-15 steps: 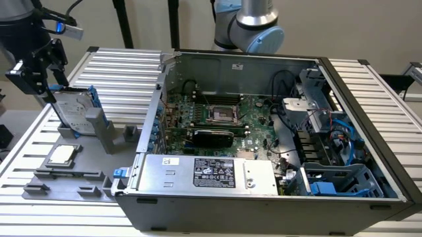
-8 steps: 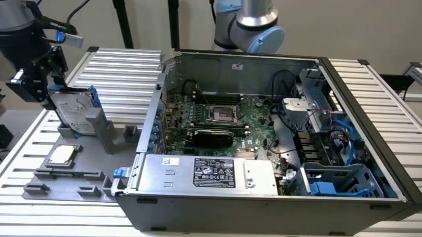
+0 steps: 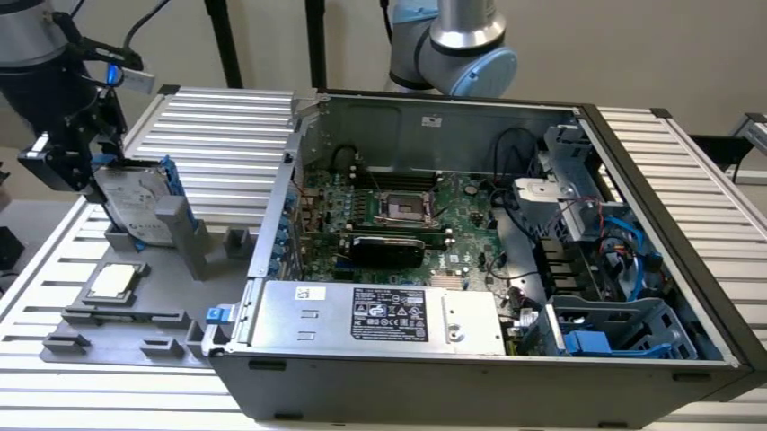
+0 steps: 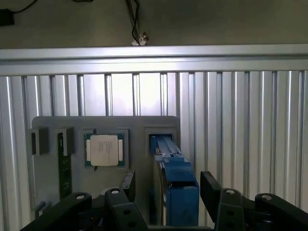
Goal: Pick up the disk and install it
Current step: 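Pick up the disk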
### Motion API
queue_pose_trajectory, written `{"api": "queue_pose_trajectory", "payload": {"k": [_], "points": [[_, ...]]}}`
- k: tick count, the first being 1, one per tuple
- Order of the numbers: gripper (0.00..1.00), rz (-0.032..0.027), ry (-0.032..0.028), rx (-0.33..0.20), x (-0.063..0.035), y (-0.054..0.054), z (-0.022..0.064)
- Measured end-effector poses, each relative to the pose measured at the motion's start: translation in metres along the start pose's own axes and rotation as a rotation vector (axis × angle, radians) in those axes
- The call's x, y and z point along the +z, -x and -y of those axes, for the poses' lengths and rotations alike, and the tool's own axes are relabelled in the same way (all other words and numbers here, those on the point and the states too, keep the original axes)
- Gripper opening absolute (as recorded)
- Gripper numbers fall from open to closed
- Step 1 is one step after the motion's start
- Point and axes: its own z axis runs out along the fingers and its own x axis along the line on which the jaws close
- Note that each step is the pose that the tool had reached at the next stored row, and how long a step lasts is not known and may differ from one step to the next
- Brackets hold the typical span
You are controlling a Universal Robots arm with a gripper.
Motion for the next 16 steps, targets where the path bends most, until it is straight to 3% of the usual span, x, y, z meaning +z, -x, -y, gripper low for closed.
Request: {"api": "queue_pose_trajectory", "payload": {"k": [4, 10, 13, 16], "points": [[0.65, 0.0036, 0.0032, 0.001, 0.0027, 0.0002, 0.0022], [0.65, 0.0034, 0.0211, 0.002, 0.0041, 0.0013, 0.0028], [0.63, 0.0035, 0.0213, 0.002, 0.0042, 0.0029, 0.0041], [0.5, 0.0034, 0.0214, 0.002, 0.0041, 0.0037, 0.0049]]}}
